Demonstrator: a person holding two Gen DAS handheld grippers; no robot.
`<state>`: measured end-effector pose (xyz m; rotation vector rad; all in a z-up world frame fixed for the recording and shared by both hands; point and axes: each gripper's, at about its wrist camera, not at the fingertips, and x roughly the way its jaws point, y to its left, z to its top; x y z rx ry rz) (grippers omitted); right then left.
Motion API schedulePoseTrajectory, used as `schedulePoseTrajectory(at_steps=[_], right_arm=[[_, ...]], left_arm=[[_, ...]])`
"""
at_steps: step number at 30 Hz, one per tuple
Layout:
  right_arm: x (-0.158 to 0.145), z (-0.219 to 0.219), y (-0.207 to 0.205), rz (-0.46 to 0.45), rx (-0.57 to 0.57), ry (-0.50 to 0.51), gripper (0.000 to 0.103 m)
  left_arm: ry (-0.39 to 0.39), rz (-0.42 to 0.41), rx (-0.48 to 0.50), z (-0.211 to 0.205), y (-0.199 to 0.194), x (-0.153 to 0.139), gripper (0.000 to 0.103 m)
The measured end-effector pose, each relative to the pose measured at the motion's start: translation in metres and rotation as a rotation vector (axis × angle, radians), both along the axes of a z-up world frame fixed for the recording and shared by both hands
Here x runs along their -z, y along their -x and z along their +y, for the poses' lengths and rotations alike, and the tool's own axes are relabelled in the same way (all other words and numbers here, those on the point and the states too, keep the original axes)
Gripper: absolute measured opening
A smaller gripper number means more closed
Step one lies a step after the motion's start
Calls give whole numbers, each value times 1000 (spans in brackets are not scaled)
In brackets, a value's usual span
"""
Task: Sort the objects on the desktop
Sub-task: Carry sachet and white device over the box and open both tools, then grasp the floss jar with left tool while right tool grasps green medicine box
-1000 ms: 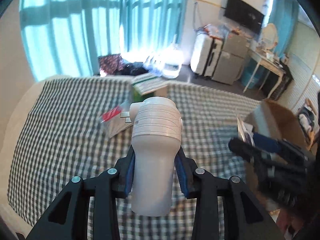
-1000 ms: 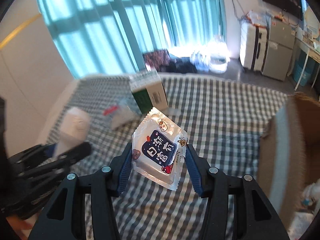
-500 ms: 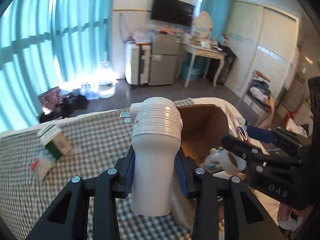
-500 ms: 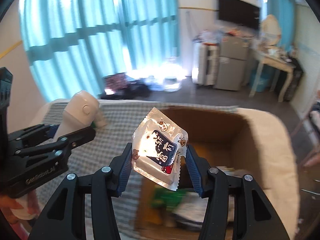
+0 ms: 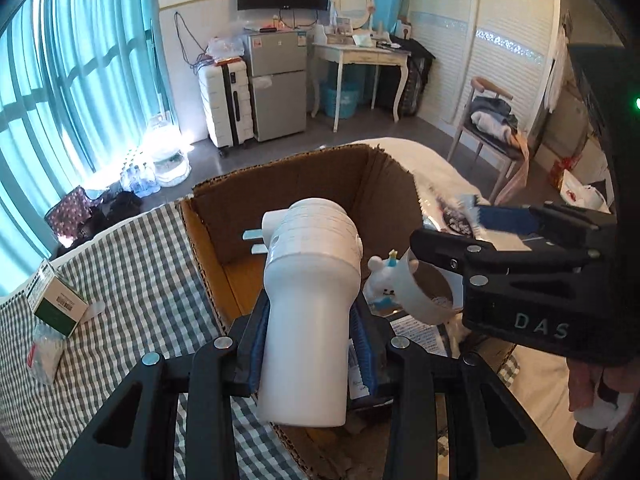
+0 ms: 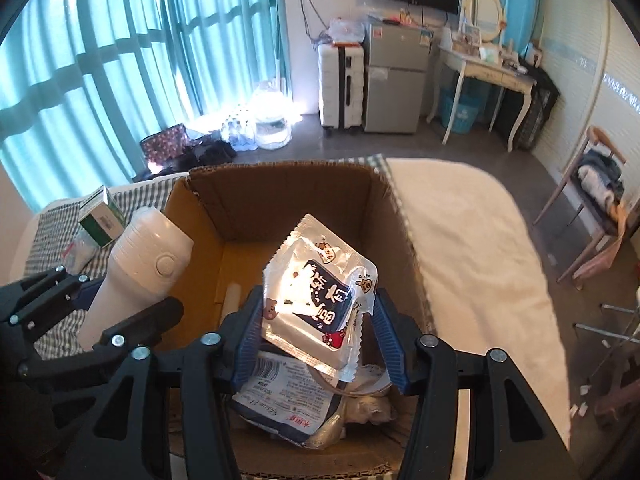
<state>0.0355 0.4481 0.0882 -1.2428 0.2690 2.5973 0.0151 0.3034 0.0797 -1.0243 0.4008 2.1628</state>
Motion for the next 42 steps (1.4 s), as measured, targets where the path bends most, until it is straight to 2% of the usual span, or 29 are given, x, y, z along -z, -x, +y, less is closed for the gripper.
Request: schedulePoseTrajectory(at_steps=[2,3,5,6,10,16,22,28,31,36,39,42], right_arm=[[0,7,0,8,30,13,80],[-2,9,1,14,45,19,80],[-4,10,-1,25,56,31,80],[-5,11,-1,29,58,37,80],[-11,10,-2,47,68,42,80],[-28,-3,-4,109,50,38,81],[-37,-50,4,167,-58,48,80],[-25,-124,23,211,-219,76,83],[-16,-160,36,249,-291,106,85],[-1,-218,71,323,-399,136,89],[13,-250,109,291,-477,192,89],[19,-275,146,310,-545,218,89]], left_arm=[[15,-2,8,0,-1,4,46],[14,6,15,0,-1,4,53],[13,38,26,1,-6,1,88],[11,54,26,1,-7,0,90],[3,78,36,-2,-11,-7,93],[7,68,-38,-28,-3,-5,95],[0,59,-239,-98,13,1,98],[-12,44,-480,-205,37,15,100],[9,27,-577,-255,50,25,100],[39,20,-696,-315,73,45,100],[39,20,-752,-333,88,58,103],[6,-13,-799,-346,111,82,103]])
